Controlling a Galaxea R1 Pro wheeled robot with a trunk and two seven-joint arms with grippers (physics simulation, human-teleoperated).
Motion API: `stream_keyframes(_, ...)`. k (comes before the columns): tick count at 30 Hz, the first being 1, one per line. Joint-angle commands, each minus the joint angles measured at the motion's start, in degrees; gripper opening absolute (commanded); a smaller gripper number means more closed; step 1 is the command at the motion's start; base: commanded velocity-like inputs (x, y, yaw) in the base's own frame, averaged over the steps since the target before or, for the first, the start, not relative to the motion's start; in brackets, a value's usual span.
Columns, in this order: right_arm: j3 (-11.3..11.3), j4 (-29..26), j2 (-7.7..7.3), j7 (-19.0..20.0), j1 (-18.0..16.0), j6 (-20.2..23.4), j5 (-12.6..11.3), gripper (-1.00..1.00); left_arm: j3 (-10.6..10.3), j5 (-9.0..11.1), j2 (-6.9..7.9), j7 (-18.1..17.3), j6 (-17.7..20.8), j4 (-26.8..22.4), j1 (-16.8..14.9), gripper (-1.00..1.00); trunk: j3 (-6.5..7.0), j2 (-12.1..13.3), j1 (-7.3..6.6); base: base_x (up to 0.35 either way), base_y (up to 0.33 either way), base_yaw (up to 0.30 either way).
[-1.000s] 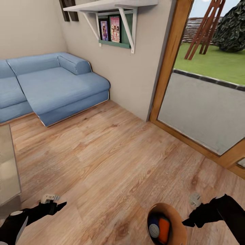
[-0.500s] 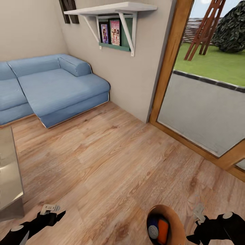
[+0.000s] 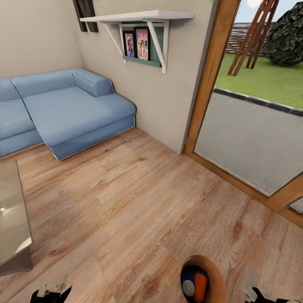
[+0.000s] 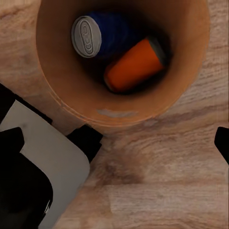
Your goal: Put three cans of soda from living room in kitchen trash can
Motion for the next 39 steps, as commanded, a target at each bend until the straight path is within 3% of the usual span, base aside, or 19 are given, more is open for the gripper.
stream_keyframes(1, -0.7, 0.7, 0.55, -0.8, 1.8, -3.7, -0.2, 1.0, 0.0, 0.1, -0.11, 0.3, -1.8, 0.0, 1.8, 1.0, 0.19, 0.4, -0.22, 0.0, 0.0, 0.0)
stream_keyframes(6, -1.4, 4.9, 0.93, -3.9, 3.2, -11.2, -0.9, 1.0, 0.1, 0.0, -1.16, 0.5, -5.9, 0.1, 5.2, 1.0, 1.09, 2.4, -1.32, 0.0, 0.0, 0.0)
stream_keyframes(7, -3.2, 7.8, 0.9, -5.2, 3.6, -14.2, -2.2, 1.0, 0.1, 0.0, -1.71, 0.6, -7.7, 0.1, 7.2, 1.0, 1.27, 2.8, -1.54, 0.0, 0.0, 0.0)
stream_keyframes(12, -6.0, 9.6, 0.9, -5.9, 4.4, -20.2, -2.9, 1.0, 0.1, 0.0, -1.99, 0.6, -8.6, 0.1, 9.3, 1.0, 2.17, 4.8, -2.64, 0.0, 0.0, 0.0)
stream_keyframes(14, -8.9, 11.5, 0.97, -6.0, 5.7, -24.3, -3.1, 1.0, 0.1, 0.0, -2.11, 0.6, -8.9, 0.1, 10.4, 1.0, 2.53, 5.6, -3.08, 0.0, 0.0, 0.0)
stream_keyframes(20, -11.8, 18.1, 0.68, -6.2, 6.5, -30.3, -3.3, 1.0, 0.1, 0.0, -2.2, 1.3, -9.1, 2.9, 11.3, 1.0, 3.6, 8.0, -4.4, 0.0, 0.0, 0.0)
stream_keyframes(24, -16.7, 24.1, 0.56, -6.2, 6.7, -36.0, -3.3, 1.0, 0.1, 0.1, -2.51, 3.8, -9.9, 4.8, 12.0, 1.0, 4.32, 9.6, -5.28, 0.0, 0.0, 0.0)
stream_keyframes(27, -18.7, 28.4, 0.5, -6.2, 6.7, -40.9, -3.3, 1.0, 0.2, 0.1, -3.03, 5.1, -12.4, 5.4, 13.0, 1.0, 4.86, 10.8, -5.94, 0.0, 0.0, 0.0)
stream_keyframes(34, -19.9, 38.7, 0.22, -8.5, 6.7, -46.5, -3.0, 1.0, 0.2, 0.1, -3.94, 9.5, -17.8, 5.9, 14.8, 1.0, 6.12, 13.7, -7.47, 0.0, 0.0, 0.0)
stream_keyframes(39, -18.9, 47.2, 0.04, -18.6, 6.6, -47.5, -1.8, 1.0, 0.3, 0.3, -4.15, 12.2, -19.3, 7.1, 15.2, 1.0, 7.02, 15.7, -8.57, 0.0, 0.0, 0.0)
